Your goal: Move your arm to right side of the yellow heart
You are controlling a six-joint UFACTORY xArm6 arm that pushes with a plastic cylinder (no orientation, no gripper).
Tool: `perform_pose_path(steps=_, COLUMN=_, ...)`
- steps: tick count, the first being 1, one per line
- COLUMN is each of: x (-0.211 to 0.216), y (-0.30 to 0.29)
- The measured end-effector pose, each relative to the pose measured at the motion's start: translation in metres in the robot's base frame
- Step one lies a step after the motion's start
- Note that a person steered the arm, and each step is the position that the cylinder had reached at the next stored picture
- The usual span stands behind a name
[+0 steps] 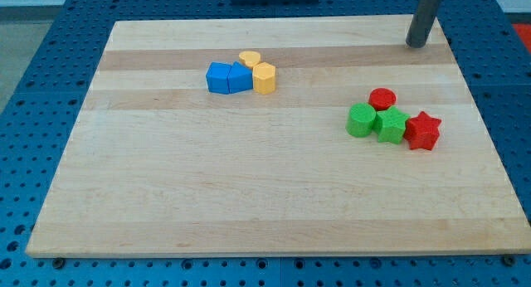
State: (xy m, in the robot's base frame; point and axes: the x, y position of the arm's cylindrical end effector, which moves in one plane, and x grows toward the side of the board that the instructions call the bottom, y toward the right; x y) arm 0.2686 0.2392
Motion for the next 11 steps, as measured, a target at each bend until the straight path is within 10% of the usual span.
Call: perform_pose_path(steps=11, x=0.044, y=-0.258)
